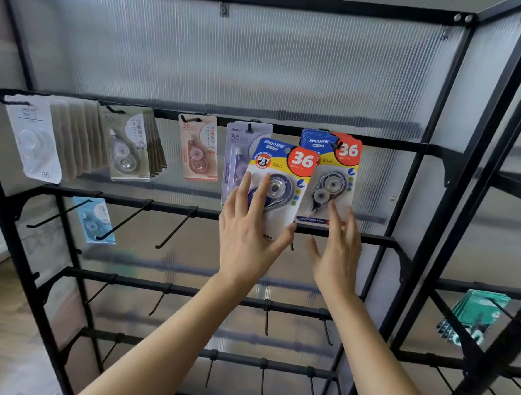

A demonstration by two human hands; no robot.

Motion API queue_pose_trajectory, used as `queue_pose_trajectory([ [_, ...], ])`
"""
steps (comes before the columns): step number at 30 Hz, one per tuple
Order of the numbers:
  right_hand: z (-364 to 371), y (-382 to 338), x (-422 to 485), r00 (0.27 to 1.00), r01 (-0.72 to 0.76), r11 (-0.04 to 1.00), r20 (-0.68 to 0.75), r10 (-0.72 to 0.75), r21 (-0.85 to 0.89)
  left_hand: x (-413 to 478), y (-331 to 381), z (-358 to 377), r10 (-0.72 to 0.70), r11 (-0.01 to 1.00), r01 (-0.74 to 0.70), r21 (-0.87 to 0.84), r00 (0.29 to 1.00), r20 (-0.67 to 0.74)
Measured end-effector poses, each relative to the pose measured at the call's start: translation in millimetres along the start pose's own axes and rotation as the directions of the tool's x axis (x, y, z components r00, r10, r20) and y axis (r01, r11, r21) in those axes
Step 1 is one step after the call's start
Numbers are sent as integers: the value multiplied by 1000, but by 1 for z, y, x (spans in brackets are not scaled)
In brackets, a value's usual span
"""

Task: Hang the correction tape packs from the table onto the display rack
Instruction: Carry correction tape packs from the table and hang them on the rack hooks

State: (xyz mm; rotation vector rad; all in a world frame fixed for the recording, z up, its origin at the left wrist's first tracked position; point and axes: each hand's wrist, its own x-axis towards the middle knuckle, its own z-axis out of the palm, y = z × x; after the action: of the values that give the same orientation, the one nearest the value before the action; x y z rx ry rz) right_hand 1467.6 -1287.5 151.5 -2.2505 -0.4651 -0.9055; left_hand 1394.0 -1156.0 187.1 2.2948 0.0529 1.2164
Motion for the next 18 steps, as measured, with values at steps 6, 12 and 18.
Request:
queue_pose_trajectory([
  [6, -28, 26, -17, 997, -33, 999, 69, 33, 3, 5, 33, 16, 60, 998, -60, -17, 998, 33],
  [12, -49, 43, -27, 993, -79, 997, 86, 79, -11, 9, 50, 32, 41, 999, -39, -28, 997, 65],
  [18, -58, 49, -27, 993, -84, 996, 79, 85, -16, 12, 57, 44, 22, 999, -20, -38, 998, 58],
])
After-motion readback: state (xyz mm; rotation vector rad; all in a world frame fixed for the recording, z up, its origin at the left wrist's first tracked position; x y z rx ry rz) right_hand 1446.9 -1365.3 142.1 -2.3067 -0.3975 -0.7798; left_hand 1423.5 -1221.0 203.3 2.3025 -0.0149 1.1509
